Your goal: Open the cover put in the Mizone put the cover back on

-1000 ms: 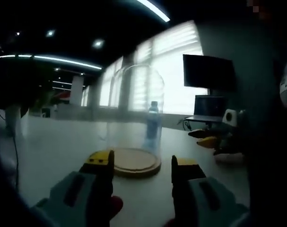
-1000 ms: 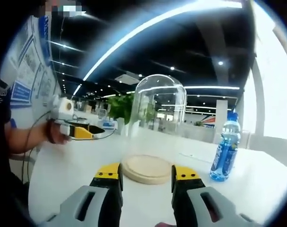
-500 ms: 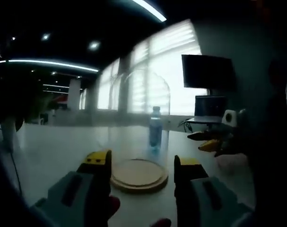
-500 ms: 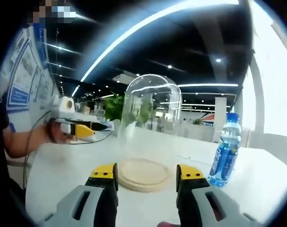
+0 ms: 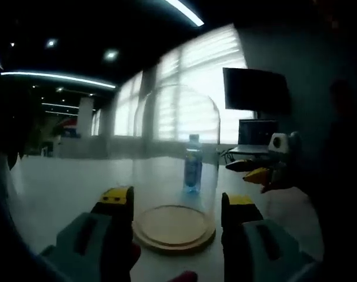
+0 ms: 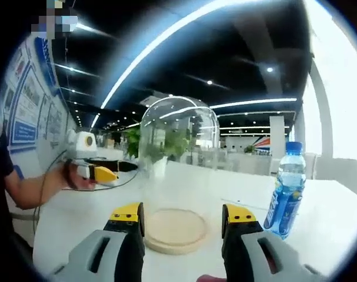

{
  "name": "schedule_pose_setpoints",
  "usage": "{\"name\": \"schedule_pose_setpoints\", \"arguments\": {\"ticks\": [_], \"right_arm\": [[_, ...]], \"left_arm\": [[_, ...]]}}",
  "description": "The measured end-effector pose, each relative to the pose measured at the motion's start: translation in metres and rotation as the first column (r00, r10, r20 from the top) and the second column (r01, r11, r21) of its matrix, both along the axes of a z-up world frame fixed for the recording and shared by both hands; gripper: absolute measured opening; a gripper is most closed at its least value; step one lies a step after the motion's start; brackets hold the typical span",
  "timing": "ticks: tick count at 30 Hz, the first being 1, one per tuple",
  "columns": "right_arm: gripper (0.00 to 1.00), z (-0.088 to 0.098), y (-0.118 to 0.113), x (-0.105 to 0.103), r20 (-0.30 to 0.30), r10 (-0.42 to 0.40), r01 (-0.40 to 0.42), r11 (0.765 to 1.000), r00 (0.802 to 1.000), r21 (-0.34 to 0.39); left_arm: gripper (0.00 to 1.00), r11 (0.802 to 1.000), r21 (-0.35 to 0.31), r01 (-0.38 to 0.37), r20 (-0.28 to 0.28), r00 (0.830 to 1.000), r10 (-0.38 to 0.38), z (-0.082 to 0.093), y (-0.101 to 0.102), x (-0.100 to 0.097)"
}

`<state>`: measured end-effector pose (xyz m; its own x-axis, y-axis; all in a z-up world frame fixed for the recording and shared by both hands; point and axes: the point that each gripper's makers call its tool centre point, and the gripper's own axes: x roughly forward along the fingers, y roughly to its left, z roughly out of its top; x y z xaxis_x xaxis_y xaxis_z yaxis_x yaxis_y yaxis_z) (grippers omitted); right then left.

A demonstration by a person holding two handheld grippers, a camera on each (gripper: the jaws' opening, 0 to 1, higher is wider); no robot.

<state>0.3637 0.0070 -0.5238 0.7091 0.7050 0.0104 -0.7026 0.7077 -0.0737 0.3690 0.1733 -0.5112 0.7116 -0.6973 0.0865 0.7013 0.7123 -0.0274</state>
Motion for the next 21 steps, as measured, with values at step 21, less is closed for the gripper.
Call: {"name": "schedule_pose_setpoints", "arguments": {"ticks": [21], "right_arm": [[0.47,0.004,0.025,0.043,-0.016,0.129,-0.13,0.991,0.991,-0.031]], "left_arm": [[0.52,0.996,0.072,0.058,-0.033,0.998,-0.056,0.005,-0.009,0.033]]}}
